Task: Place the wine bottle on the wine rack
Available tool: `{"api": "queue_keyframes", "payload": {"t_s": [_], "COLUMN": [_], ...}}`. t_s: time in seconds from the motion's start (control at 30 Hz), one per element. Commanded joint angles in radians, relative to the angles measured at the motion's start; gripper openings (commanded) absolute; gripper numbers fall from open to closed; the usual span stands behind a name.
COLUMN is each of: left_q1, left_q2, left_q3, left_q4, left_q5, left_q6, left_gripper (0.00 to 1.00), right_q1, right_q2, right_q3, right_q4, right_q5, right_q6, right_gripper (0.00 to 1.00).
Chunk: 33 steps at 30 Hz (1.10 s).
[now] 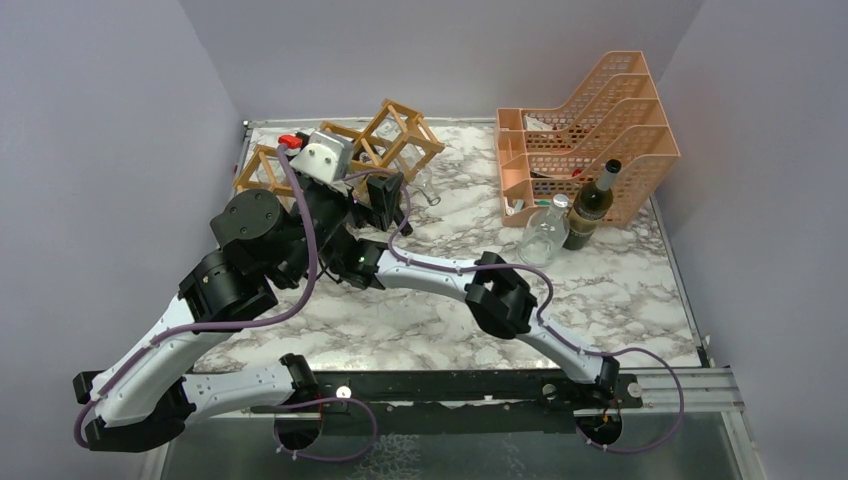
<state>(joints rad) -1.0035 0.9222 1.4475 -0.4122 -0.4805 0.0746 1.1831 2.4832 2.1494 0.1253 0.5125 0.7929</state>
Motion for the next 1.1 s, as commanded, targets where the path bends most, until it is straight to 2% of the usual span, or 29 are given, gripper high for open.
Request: {"api": "queue_keyframes", "payload": {"t_s": [0.0, 0.1, 0.17, 0.3, 0.33, 0.37, 0.43, 0.77, 1.07], "left_q1": [-0.003, -0.003, -0.003, -0.003, -0.002, -0.003, -0.003, -0.003, -0.002], "left_q2": [0.002, 0.007, 0.009, 0.016, 0.018, 0.018, 0.018, 0.026, 0.045], "left_q3": [0.025, 0.024, 0.024, 0.035, 0.039, 0.042, 0.047, 0.122, 0.221], "left_q4": [-0.012, -0.012, -0.015, -0.029, -0.035, -0.041, -0.048, -0.059, -0.056], "left_q5": [-0.021, -0.021, -0.015, -0.008, -0.008, -0.008, -0.006, 0.000, 0.031], "left_q6": [-0.004, -0.003, 0.002, 0.008, 0.008, 0.008, 0.009, 0.029, 0.021], "left_gripper": [0.97, 0.97, 0.97, 0.97, 0.97, 0.97, 0.97, 0.98, 0.98], "right_q1": [-0.009, -0.013, -0.014, -0.016, -0.015, -0.015, -0.015, -0.015, -0.017], "right_q2": [0.031, 0.051, 0.064, 0.072, 0.072, 0.071, 0.066, -0.043, -0.272], "right_q3": [0.080, 0.105, 0.123, 0.132, 0.132, 0.133, 0.134, 0.026, -0.226], "right_q4": [0.067, 0.063, 0.056, 0.071, 0.075, 0.077, 0.078, 0.105, 0.187], "right_q5": [0.049, 0.042, 0.039, 0.054, 0.059, 0.065, 0.075, 0.012, -0.013], "right_q6": [-0.032, -0.050, -0.063, -0.091, -0.098, -0.105, -0.118, -0.117, -0.138], "right_gripper": [0.35, 0.44, 0.54, 0.64, 0.69, 0.80, 0.87, 0.90, 0.91]}}
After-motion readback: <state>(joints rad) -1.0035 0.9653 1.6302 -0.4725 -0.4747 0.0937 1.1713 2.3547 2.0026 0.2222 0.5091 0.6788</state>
